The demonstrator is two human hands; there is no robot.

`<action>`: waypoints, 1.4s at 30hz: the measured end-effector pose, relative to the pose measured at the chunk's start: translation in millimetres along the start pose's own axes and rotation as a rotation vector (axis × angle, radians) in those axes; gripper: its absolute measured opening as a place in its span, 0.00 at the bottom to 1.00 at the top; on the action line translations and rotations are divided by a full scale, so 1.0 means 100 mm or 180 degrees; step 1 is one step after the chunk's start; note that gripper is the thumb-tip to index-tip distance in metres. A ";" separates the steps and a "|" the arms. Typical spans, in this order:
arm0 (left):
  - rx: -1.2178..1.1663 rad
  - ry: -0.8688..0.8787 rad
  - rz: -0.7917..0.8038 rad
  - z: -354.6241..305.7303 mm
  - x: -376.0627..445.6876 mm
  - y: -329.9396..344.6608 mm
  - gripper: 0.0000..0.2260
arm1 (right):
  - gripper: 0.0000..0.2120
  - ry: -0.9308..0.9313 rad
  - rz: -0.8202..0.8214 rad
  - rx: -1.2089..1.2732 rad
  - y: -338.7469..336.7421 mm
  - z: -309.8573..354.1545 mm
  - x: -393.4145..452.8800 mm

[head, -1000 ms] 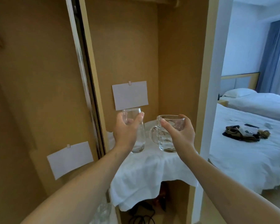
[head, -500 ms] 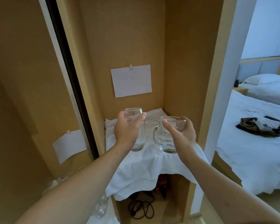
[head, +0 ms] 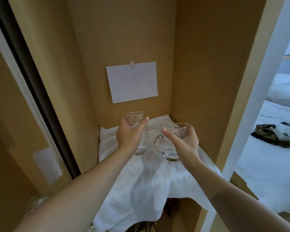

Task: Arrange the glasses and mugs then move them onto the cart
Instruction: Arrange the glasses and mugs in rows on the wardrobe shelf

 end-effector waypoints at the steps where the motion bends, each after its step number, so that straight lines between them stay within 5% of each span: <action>1: 0.0001 0.0000 -0.0009 0.04 0.09 0.04 0.28 | 0.38 0.0031 0.0016 0.0007 0.05 -0.06 0.10; 9: 0.0310 -0.0069 -0.0133 0.52 0.62 0.32 0.31 | 0.52 0.0181 0.0165 -0.0094 0.42 -0.58 0.70; 21: 0.0489 -0.0562 -0.0486 1.09 1.11 0.56 0.36 | 0.53 0.0558 0.0721 -0.0321 0.90 -1.36 1.52; 31: 0.0714 -0.0973 -0.0850 1.47 1.10 0.56 0.39 | 0.36 0.0819 0.1512 -0.0307 1.20 -1.80 1.83; 42: 0.0766 -0.0843 -0.0970 1.66 0.90 0.59 0.41 | 0.50 0.0735 0.2082 -0.0245 1.36 -2.22 1.79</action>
Point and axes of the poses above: each hand's wrist, its own x-axis towards the middle knuckle, its own y-axis out of the palm, z = x × y, the point moved 3 cm from there along x, towards the middle knuckle, and after that the axes turned 10 degrees about x, right-handed, at the moved point
